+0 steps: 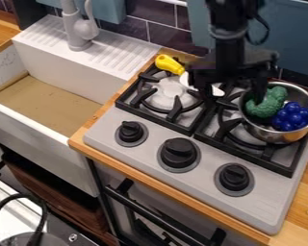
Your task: Move the silver pot between the burners
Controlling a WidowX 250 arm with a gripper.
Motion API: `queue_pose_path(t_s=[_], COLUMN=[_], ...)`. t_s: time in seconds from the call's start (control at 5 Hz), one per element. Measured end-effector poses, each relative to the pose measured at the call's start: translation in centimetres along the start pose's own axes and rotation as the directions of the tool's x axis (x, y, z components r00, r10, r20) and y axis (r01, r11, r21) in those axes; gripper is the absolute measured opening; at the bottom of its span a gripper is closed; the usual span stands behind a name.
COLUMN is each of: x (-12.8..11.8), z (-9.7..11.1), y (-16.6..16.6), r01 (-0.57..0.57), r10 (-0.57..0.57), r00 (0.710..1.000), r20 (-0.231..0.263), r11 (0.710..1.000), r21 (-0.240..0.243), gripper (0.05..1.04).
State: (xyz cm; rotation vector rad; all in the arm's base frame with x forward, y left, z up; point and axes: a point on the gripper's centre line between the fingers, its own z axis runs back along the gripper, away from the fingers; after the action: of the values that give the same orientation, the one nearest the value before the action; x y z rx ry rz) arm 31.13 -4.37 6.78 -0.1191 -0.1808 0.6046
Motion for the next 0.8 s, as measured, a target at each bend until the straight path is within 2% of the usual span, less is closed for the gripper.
queue_pose_path(t_s=[0.2, 0.4, 0.6, 0.8], x=[-0.1, -0.1, -0.9, -1.2], z=[-0.5, -0.7, -1.5, -1.7], y=[-0.4, -0.7, -0.2, -0.4], r01=[-0.084, -0.115, -0.099, -0.065], r10=[0.085, 0.116, 0.099, 0.066], r00=[0.995, 0.992, 0.995, 0.997], r20=[0.044, 0.052, -0.003, -0.047], r11=[0.996, 0.993, 0.995, 0.997], r21=[-0.019, -0.027, 0.017, 0.03], gripper=[0.998, 0.998, 0.998, 0.998])
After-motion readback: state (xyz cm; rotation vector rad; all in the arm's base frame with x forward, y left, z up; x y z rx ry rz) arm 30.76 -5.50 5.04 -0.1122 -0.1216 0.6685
